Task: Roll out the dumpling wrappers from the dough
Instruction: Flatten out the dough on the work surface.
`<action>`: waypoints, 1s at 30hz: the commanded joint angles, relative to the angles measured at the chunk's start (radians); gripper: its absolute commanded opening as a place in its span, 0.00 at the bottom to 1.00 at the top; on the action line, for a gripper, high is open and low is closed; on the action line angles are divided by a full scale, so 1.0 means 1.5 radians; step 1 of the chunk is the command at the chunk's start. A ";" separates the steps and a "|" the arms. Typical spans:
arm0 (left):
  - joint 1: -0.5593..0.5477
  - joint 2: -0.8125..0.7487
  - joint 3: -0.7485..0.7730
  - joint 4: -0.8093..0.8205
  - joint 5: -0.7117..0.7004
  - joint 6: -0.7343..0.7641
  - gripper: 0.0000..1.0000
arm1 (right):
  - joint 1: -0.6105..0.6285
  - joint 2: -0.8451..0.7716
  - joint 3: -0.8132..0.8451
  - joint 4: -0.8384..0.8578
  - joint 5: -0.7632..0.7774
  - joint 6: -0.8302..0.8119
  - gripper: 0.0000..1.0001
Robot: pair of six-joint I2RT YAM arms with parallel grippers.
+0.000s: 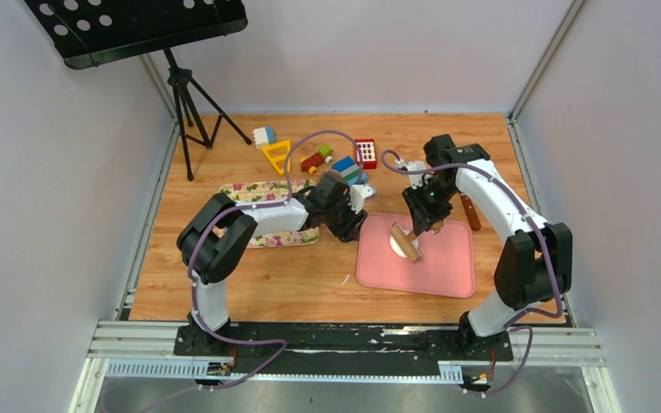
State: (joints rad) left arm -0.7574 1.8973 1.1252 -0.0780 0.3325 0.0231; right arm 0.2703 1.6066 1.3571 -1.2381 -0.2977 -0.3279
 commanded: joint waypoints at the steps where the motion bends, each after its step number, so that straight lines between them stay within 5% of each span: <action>1: 0.004 -0.024 0.012 0.008 0.014 -0.011 0.54 | 0.014 -0.038 0.026 0.046 -0.049 -0.012 0.00; 13: 0.033 -0.079 0.015 0.030 0.080 -0.044 0.55 | -0.006 -0.069 0.053 0.034 -0.054 -0.017 0.00; 30: -0.021 0.024 0.062 -0.031 -0.045 -0.051 0.56 | 0.000 0.000 0.035 -0.006 -0.081 -0.038 0.00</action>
State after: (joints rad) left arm -0.7853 1.9125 1.1774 -0.1120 0.3080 -0.0372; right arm 0.2661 1.5887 1.4017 -1.2388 -0.3885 -0.3698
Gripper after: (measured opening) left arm 0.563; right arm 0.331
